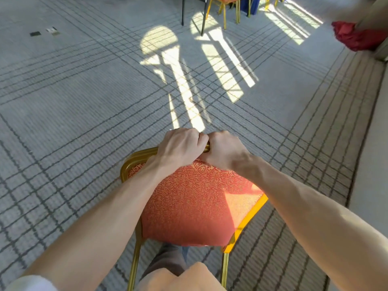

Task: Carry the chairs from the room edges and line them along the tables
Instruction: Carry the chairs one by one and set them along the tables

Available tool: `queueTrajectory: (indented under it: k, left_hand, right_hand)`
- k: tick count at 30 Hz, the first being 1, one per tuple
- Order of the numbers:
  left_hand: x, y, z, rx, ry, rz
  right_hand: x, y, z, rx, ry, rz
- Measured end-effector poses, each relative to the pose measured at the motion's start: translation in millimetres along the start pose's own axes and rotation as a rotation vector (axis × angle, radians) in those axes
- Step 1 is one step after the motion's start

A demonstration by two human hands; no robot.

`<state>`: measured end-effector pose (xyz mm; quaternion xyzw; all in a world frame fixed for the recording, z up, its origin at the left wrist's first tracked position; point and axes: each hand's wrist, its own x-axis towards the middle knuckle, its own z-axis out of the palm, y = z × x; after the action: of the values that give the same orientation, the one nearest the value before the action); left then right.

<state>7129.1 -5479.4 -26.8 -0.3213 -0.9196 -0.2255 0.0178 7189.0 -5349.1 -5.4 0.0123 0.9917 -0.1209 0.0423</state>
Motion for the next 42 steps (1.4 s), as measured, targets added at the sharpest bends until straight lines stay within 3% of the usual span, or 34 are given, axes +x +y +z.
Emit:
queueTrajectory:
  k: [6, 15, 20, 27, 31, 37, 42]
  left_hand:
    - [107.6, -31.8, -0.6, -0.03, -0.06, 0.018]
    - [179.8, -51.8, -16.8, -0.051, 0.045, 0.088]
    - [180.6, -67.4, 6.2, -0.107, -0.115, 0.043]
    - [196.9, -95.6, 46.4, -0.125, -0.29, 0.012]
    - [218.0, -96.8, 54.2, -0.102, -0.191, 0.132]
    - [282.7, -105.7, 56.1, -0.033, 0.019, 0.13]
    - [360.3, -105.7, 57.4, -0.043, 0.082, 0.045]
  right_hand:
    - [100.5, 35.3, -26.4, -0.047, -0.028, 0.011]
    - [168.5, 50.3, -47.4, -0.038, 0.091, 0.017]
    - [173.3, 54.2, -33.5, -0.323, -0.03, -0.007]
    - [216.3, 68.6, -3.9, -0.321, -0.235, 0.065]
    - [236.5, 84.0, -7.6, -0.307, -0.22, 0.075]
    - [286.4, 109.8, -28.9, -0.245, -0.11, 0.105]
    - [337.8, 148.2, -45.2, -0.124, 0.033, 0.171]
